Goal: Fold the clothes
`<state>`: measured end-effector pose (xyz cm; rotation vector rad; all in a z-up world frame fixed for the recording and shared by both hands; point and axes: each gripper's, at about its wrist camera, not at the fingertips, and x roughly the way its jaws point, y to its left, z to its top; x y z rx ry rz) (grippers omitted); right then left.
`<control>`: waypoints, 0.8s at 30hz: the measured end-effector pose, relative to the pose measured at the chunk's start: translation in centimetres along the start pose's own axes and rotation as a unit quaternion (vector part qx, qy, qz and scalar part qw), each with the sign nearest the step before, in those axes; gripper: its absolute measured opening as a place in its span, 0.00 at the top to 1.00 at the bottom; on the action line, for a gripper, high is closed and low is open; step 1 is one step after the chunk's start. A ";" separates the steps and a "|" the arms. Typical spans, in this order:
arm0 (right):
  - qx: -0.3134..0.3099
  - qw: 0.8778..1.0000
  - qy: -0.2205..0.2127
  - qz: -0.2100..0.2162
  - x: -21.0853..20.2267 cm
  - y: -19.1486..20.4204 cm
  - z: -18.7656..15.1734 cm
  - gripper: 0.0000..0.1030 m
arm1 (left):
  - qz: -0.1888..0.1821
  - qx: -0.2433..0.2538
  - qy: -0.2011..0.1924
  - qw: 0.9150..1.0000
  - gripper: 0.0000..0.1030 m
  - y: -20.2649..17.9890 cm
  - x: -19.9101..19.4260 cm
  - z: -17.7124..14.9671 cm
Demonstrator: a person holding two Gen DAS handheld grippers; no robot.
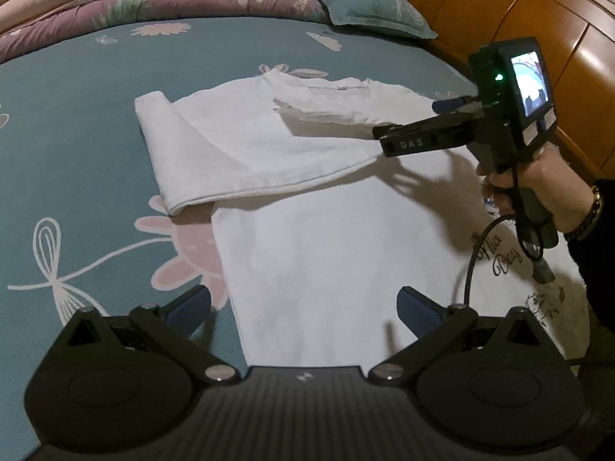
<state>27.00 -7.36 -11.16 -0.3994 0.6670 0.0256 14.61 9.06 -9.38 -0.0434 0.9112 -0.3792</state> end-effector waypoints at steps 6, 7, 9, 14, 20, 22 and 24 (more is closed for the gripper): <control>-0.027 0.999 -0.030 -0.028 1.0 1.9 1.6 0.03 | -0.003 -0.002 0.003 1.000 0.01 -0.2 0.3 0.0; -0.034 0.998 -0.036 -0.041 1.1 2.2 1.8 0.03 | -0.003 -0.002 0.005 1.000 0.01 -0.2 0.4 0.0; -0.046 0.995 -0.050 -0.068 1.1 2.0 2.2 0.03 | -0.002 -0.001 0.008 1.000 0.01 -0.2 0.4 -0.1; -0.057 0.992 -0.060 -0.097 1.4 0.1 2.5 0.04 | 0.001 -0.005 0.012 1.000 0.01 0.2 0.7 -0.4; 0.011 0.999 -0.031 -0.020 0.7 -2.8 0.3 0.04 | -0.003 -0.003 0.015 1.000 0.01 0.0 1.1 -0.6; 0.016 0.999 -0.032 -0.016 0.5 -2.9 -0.5 0.04 | -0.003 0.000 0.016 1.000 0.01 -0.2 1.2 -0.6; -0.007 0.999 -0.041 -0.026 0.2 -2.2 -1.2 0.04 | -0.003 0.002 0.018 1.000 0.01 -0.3 1.3 -0.6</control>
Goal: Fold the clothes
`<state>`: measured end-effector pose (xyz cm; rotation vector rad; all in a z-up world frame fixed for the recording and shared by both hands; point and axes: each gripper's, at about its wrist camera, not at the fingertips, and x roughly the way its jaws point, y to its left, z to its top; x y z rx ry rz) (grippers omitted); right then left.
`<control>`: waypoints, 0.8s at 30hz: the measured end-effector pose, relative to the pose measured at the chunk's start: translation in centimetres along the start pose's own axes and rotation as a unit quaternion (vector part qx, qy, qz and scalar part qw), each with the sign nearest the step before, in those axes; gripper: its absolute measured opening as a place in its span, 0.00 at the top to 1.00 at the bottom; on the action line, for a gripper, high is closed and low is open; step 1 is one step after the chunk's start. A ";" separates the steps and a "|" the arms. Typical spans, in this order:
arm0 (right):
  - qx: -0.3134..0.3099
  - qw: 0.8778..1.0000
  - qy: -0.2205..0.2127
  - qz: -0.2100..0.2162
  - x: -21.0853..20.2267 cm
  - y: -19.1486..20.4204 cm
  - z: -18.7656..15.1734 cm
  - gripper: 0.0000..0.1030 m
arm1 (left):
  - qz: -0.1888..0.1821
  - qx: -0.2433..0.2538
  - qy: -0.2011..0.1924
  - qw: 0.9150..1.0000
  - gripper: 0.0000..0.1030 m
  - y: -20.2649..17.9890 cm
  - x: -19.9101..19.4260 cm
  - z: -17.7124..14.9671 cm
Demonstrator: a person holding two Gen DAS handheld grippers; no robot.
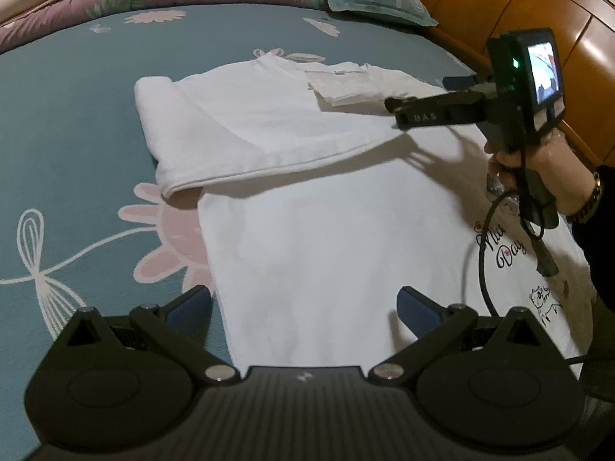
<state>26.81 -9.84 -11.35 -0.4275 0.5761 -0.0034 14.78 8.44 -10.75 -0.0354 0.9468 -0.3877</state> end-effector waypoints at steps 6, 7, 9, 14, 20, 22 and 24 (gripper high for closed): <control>-0.151 0.986 -0.054 -0.041 -1.1 4.9 -0.5 0.04 | 0.003 0.002 0.004 1.000 0.01 -0.2 0.3 0.0; -0.169 0.983 -0.061 -0.045 -1.1 5.6 -0.4 0.04 | 0.004 0.002 0.005 1.000 0.01 -0.3 0.3 0.0; -0.178 0.981 -0.064 -0.047 -0.9 6.3 -0.1 0.04 | 0.005 0.002 0.006 1.000 0.01 -0.2 0.4 0.2; -0.006 1.000 -0.022 0.002 -0.4 1.0 0.6 0.07 | 0.003 0.002 0.005 1.000 0.01 -0.1 0.2 0.0; 0.253 0.963 0.026 0.090 0.9 -7.1 -2.9 0.07 | 0.004 0.000 0.004 1.000 0.01 0.1 0.3 0.0; 0.360 0.922 0.036 0.140 1.7 -9.6 -5.6 0.08 | 0.007 0.003 0.004 1.000 0.01 0.0 0.3 0.0; 0.408 0.897 0.015 0.169 1.7 -10.8 -7.3 0.11 | 0.009 0.006 0.005 1.000 0.01 0.0 0.4 0.0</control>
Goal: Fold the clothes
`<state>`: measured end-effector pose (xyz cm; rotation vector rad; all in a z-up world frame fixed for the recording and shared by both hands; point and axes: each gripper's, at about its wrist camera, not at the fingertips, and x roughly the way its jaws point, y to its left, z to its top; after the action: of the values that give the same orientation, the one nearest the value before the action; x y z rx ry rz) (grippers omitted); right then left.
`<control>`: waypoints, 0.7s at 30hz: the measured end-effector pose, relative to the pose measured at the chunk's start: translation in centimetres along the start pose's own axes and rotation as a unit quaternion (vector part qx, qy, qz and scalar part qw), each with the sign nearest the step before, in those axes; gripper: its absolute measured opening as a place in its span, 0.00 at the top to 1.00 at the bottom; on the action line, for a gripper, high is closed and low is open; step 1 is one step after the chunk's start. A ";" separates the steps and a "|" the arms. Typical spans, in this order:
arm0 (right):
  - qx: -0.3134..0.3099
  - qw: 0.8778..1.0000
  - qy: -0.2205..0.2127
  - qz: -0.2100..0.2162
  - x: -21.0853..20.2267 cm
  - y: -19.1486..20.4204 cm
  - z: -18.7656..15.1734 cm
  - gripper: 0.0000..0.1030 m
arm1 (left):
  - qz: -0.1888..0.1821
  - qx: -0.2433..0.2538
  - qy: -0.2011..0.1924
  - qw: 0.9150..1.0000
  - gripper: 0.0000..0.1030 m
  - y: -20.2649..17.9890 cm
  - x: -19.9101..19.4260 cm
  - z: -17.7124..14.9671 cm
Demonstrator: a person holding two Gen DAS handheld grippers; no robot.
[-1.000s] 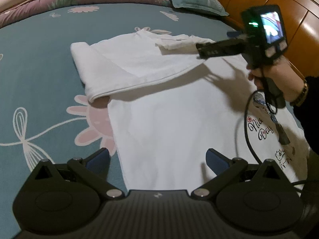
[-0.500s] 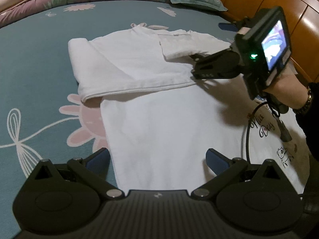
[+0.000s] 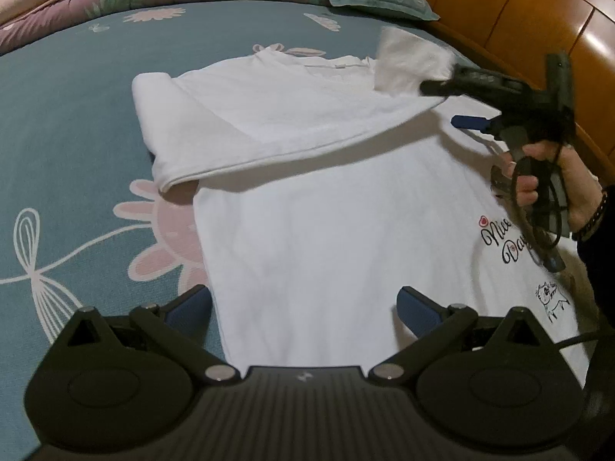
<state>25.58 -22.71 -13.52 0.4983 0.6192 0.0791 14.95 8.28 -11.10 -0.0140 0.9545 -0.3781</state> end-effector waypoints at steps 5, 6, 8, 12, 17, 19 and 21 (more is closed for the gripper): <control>0.056 0.994 -0.002 0.092 -0.4 -2.1 -0.3 0.12 | 0.003 0.006 0.002 1.000 0.01 -0.1 0.1 0.0; 0.069 0.992 0.001 0.104 -0.2 -2.6 -0.2 0.12 | 0.005 0.006 0.002 1.000 0.01 -0.1 0.2 0.1; 0.103 0.987 0.004 0.123 -0.3 -3.6 0.0 0.12 | 0.007 0.007 0.003 1.000 0.01 -0.1 0.3 0.1; 0.137 0.977 0.014 0.162 -1.2 -4.7 0.9 0.11 | 0.010 0.014 0.006 1.000 0.01 -0.3 0.4 0.0; 0.164 0.969 0.067 0.172 -1.9 -5.3 0.8 0.07 | 0.016 0.020 0.012 1.000 0.01 -0.6 0.5 0.1; 0.154 0.971 0.076 0.166 -2.4 -5.1 0.6 0.00 | 0.017 0.021 0.013 1.000 0.01 -0.6 0.5 0.1; 0.140 0.974 0.095 0.153 -2.3 -4.7 0.3 0.00 | 0.017 0.021 0.015 1.000 0.01 -0.7 0.5 0.1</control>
<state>23.51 -27.54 -14.26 0.8646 0.7420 0.3390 15.11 7.46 -11.29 0.0468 0.9747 -0.3670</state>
